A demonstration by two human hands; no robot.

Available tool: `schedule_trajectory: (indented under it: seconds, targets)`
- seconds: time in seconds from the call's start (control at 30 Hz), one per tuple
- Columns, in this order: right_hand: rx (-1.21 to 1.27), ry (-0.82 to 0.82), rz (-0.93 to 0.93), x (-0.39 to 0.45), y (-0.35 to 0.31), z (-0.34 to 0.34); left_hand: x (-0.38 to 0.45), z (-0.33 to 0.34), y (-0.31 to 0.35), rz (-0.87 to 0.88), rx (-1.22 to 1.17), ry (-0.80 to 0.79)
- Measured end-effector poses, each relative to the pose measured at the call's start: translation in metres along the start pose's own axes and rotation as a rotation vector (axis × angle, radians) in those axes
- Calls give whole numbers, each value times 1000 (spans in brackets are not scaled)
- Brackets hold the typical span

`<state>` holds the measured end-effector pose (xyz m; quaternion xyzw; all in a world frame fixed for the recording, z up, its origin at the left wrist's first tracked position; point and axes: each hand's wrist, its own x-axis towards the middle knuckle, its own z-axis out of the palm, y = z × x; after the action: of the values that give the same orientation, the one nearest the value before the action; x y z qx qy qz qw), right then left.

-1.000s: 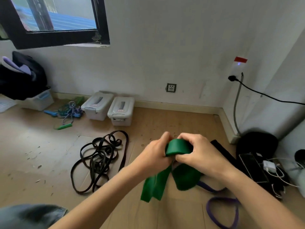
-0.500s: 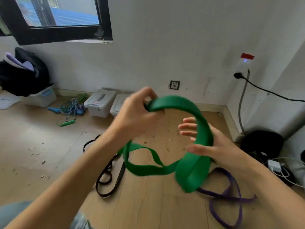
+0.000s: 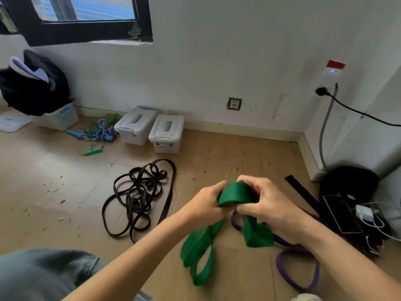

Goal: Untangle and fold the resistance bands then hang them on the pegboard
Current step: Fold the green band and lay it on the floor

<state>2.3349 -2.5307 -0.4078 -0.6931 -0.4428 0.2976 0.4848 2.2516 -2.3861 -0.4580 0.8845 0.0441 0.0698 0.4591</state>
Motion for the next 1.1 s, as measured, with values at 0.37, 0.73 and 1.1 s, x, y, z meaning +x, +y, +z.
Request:
schedule_trajectory:
  seconds: [0.37,0.73,1.1]
  targets:
    - [-29,109,135,5,-1,-41,15,-77,43,137,-392,518]
    - [208,231,-65,7,-11,6,13,-30,32,108,197,240]
    - [-52,-53,161,13,-19,-32,-2,-50,7,-109,-270,471]
